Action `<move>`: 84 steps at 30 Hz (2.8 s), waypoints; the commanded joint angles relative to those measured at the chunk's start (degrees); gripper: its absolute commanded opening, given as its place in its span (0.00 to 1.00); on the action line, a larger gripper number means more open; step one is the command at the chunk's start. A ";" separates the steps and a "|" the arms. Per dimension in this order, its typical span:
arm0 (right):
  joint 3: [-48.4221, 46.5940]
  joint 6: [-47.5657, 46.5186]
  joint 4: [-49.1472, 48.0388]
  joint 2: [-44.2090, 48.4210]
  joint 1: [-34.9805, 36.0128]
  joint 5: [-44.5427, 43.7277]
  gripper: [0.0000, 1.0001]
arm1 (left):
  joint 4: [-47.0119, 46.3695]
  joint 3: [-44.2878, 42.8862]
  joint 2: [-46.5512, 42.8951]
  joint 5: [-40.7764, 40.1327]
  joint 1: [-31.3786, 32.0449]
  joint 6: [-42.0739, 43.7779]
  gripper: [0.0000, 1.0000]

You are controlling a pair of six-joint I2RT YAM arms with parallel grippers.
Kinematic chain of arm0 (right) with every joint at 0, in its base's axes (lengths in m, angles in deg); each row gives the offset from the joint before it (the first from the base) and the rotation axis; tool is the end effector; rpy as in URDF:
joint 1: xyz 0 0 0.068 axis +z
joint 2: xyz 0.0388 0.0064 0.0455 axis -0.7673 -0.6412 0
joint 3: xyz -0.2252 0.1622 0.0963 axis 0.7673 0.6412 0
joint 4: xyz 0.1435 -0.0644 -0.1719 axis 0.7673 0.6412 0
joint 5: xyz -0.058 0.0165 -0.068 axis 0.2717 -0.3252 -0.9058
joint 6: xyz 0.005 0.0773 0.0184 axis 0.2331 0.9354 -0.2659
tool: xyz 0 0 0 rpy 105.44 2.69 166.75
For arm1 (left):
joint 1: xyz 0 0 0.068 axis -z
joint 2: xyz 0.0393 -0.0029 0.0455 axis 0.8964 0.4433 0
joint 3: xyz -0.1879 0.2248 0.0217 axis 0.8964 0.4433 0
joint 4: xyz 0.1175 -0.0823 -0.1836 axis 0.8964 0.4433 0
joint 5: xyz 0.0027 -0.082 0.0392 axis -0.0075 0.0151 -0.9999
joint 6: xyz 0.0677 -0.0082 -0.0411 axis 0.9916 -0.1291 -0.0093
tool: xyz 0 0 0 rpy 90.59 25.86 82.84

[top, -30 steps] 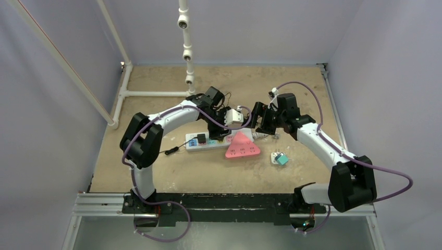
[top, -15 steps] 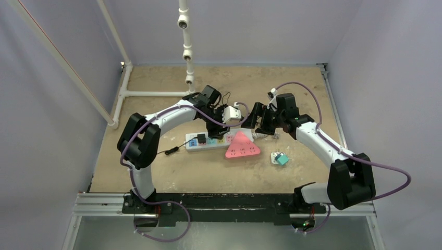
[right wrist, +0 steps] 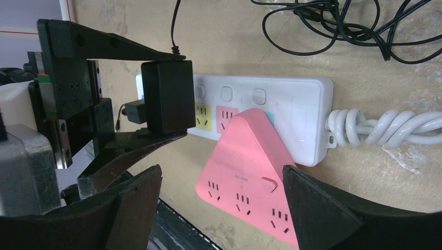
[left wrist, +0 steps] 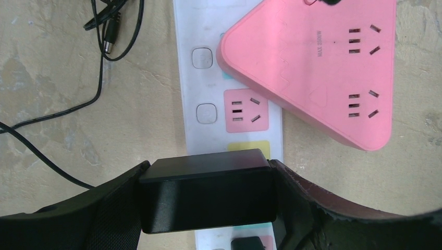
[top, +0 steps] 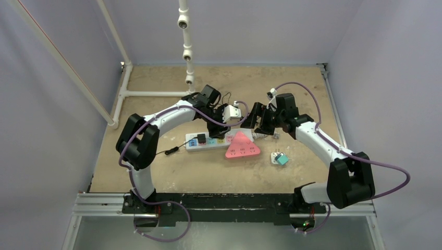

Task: Insert the plug
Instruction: Insert the plug into the socket.

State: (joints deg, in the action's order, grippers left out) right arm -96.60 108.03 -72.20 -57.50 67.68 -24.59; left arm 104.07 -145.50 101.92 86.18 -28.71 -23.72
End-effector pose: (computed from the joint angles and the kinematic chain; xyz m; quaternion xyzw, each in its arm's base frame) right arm 0.2509 0.1115 0.2545 0.0483 0.8979 0.3595 0.2493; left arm 0.2931 -0.2467 0.2242 0.6179 0.7063 -0.2403 0.2482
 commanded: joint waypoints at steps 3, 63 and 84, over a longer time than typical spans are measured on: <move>0.26 -0.90 -1.72 0.13 -0.29 0.70 0.87 | -2.66 2.41 -2.17 1.87 -0.19 0.07 0.00; 1.50 0.24 -3.11 -0.92 -0.25 1.76 0.87 | -5.93 9.26 -2.55 1.10 -0.72 3.49 0.00; 0.89 -0.11 -2.56 -1.36 -0.29 1.42 0.87 | -7.75 16.02 -2.77 -7.67 1.33 6.66 0.00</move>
State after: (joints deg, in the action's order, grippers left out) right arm -95.17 108.32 -73.73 -59.05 67.68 -24.09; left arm 92.18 -133.74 98.53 82.42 -27.61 -19.17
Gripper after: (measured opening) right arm 0.874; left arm 0.730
